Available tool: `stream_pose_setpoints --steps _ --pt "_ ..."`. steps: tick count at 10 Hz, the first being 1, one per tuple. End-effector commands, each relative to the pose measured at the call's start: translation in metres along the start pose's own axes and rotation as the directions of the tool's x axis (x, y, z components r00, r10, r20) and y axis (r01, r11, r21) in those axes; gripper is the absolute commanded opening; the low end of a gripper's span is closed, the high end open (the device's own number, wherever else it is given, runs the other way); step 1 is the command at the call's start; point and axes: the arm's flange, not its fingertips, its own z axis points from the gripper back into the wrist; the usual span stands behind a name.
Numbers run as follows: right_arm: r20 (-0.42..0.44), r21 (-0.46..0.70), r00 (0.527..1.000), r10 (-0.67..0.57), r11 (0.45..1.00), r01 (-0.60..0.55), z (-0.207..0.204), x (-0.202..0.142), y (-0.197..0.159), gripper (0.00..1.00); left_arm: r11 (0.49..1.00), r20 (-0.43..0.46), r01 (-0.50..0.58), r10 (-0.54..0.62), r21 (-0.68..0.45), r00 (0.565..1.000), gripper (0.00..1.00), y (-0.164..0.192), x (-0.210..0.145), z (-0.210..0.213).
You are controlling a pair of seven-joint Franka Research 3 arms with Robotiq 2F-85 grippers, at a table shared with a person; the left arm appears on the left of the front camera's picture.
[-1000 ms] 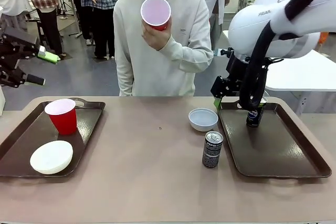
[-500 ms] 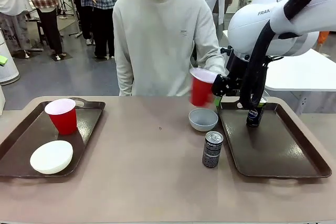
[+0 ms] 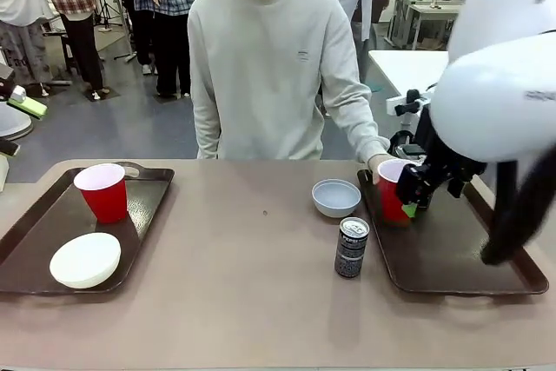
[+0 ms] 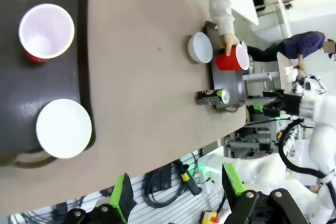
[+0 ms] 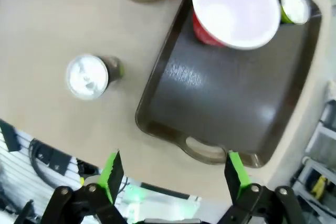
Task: Prepare tableware on both trays.
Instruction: Pick up a Picnic Bowl from the table and place it on a Handle tray.
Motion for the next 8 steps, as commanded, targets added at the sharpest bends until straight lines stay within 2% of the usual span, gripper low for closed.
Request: stream_pose_setpoints --steps 1,2,4,8 --pt "-0.001 0.044 1.0 -0.011 0.999 0.011 -0.012 0.004 -0.011 1.0 1.0 0.019 0.0 0.0 -0.011 1.0 0.9 0.004 0.001 -0.001" --pt "-0.01 0.078 1.0 -0.025 0.997 0.026 -0.019 0.011 -0.014 1.0 1.0 0.019 0.0 0.0 -0.011 1.0 0.9 0.004 0.001 -0.001" --pt "0.004 0.134 0.994 -0.109 0.985 0.107 -0.035 0.05 -0.016 1.0 1.0 0.019 0.0 0.0 -0.011 1.0 0.9 0.004 0.001 -0.001" --pt "0.041 0.209 0.978 -0.205 0.959 0.192 -0.055 0.122 -0.006 1.0 1.0 0.019 0.0 0.0 -0.011 1.0 0.9 0.004 0.001 -0.001"
